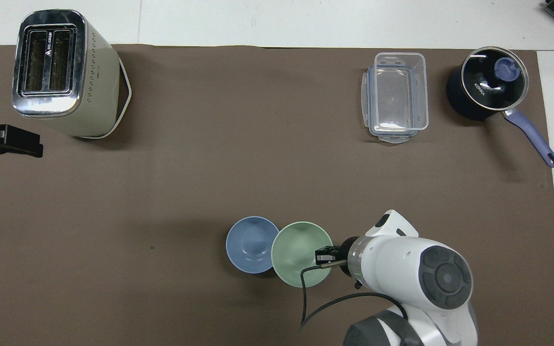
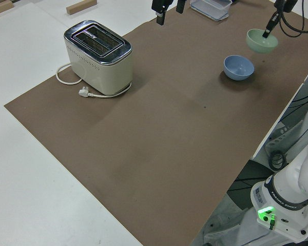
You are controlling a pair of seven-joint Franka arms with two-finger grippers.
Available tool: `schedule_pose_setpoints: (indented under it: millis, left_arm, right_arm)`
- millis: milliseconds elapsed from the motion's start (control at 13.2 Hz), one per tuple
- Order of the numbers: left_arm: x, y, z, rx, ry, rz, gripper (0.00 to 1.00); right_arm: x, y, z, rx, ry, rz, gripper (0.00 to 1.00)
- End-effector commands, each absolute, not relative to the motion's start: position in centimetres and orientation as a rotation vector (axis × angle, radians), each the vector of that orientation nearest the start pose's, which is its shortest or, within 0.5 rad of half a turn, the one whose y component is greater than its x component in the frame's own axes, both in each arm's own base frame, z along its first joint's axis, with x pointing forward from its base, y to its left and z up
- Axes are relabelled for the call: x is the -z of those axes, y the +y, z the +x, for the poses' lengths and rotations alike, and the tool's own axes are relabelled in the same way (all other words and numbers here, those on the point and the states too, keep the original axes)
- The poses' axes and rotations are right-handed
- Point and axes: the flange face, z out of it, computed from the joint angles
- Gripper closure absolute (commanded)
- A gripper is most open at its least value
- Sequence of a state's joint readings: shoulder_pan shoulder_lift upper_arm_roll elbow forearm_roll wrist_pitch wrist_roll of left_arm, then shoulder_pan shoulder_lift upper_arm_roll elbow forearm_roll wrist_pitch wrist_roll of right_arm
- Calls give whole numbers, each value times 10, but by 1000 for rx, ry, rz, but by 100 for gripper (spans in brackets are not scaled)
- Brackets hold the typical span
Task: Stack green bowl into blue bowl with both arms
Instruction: 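Carry the green bowl with the right gripper over the blue bowl, then lower the green bowl into the blue bowl and open the right gripper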
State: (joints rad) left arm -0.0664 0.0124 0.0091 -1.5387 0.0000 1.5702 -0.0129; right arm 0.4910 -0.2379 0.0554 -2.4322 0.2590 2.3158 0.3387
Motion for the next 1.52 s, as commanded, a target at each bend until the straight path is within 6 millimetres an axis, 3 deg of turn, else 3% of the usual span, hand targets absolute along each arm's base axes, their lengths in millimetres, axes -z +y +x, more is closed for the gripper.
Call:
schedule_pose_setpoints:
  millis: [0,228,759,1443]
  left_arm:
    - [-635,-23,550,23,42,-3171,0]
    - [-635,-23,549,16,45,-3171,0]
    - [-635,-23,549,16,45,-3171,0]
    - [-635,-23,549,16,45,-3171,0]
  right_arm:
    - [-399,292,397,70,14,-2880,100]
    - [-388,313,403,64,4,-2882,100]
    - [-368,336,399,57,9,-2883,100]
    - [-356,340,403,95,15,-2874,100]
